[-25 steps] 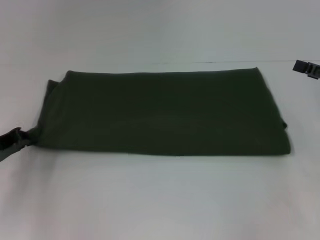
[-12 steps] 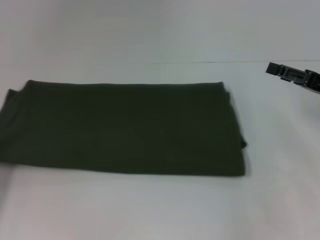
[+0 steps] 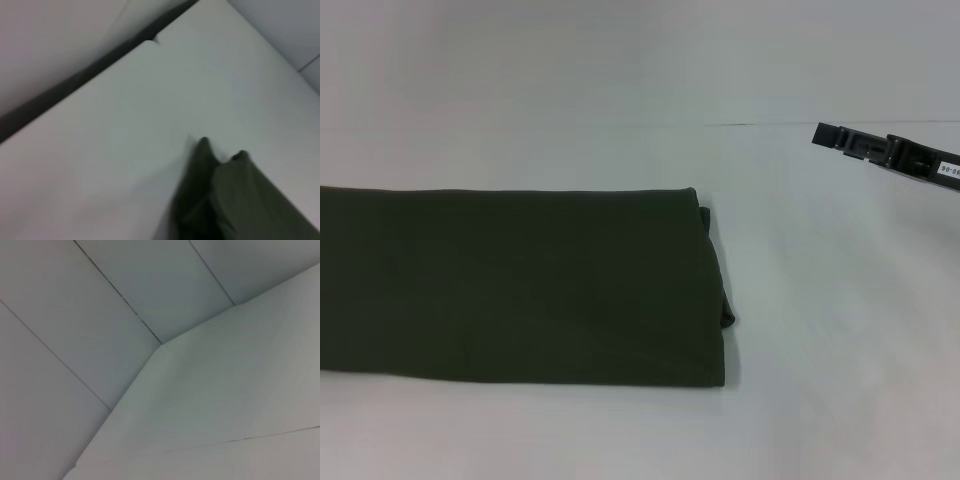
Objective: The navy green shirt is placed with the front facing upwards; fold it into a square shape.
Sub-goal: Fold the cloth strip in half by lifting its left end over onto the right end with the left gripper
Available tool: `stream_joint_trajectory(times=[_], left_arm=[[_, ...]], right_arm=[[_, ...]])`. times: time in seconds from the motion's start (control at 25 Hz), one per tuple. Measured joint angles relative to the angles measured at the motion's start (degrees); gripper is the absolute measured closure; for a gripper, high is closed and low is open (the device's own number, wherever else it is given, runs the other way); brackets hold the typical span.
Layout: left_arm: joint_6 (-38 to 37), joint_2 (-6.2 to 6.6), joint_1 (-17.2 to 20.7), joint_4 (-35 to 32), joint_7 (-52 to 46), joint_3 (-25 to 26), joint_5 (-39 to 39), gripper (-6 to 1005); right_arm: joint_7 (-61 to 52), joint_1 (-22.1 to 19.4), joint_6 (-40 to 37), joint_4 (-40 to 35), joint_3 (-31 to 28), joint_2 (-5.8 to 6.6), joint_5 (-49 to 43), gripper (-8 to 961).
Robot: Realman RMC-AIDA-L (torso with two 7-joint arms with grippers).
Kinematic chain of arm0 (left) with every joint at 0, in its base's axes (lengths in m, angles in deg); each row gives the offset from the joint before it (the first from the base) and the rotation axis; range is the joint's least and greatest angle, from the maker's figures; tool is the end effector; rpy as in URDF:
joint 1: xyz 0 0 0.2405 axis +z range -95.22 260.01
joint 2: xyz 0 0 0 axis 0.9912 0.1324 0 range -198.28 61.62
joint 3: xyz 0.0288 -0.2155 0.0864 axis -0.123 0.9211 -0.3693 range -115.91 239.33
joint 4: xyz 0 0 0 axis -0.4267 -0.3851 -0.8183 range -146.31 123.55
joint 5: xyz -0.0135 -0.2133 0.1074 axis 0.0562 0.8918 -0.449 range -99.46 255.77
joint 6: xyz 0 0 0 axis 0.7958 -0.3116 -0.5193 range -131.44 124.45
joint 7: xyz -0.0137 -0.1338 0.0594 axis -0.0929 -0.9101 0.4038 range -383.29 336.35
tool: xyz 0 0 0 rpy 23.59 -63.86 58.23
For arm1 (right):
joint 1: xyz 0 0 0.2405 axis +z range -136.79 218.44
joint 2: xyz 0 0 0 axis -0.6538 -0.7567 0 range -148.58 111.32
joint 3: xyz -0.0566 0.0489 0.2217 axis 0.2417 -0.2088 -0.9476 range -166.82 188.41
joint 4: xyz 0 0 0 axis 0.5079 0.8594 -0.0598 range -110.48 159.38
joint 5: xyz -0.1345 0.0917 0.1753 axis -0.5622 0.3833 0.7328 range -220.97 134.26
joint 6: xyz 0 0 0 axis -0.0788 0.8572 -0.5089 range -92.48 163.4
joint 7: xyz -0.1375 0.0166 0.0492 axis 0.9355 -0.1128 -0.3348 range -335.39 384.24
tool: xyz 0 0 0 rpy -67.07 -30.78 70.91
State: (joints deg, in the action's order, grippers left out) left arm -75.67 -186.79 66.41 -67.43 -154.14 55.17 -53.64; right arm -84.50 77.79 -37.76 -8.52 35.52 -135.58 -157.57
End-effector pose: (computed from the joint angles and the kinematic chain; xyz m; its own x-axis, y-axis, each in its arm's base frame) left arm -0.4412 0.2559 0.1664 -0.0704 0.4961 0.8654 0.9463 0.3077 -0.0993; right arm 0.2759 0.4084 0.0502 0.3031 -0.6000 -0.7404 -0.9052 -0.4242 -0.0269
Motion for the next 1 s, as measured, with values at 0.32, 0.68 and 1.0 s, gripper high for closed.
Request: stream_joint_trajectory(times=[0.32,0.68,1.0], left_arm=[[-14.88,-1.97,-6.47,1.26,4.18,-1.58,11.25,938],[-17.16,-5.86,-19.23,15.53,10.56,-20.5,25.38,926],[-6.96,-6.06,-23.45,45.47,28.65,-25.69,28.54,916]], right_arm=[[1.23,-1.3,-0.55,0.16,0.43,0.03,0.14,53],[2.45,-4.96,-4.69,-0.45,-0.14,1.65,0.45,53],[3.16,-8.31,-5.97,-0.58,0.03,4.32,0.85,54]])
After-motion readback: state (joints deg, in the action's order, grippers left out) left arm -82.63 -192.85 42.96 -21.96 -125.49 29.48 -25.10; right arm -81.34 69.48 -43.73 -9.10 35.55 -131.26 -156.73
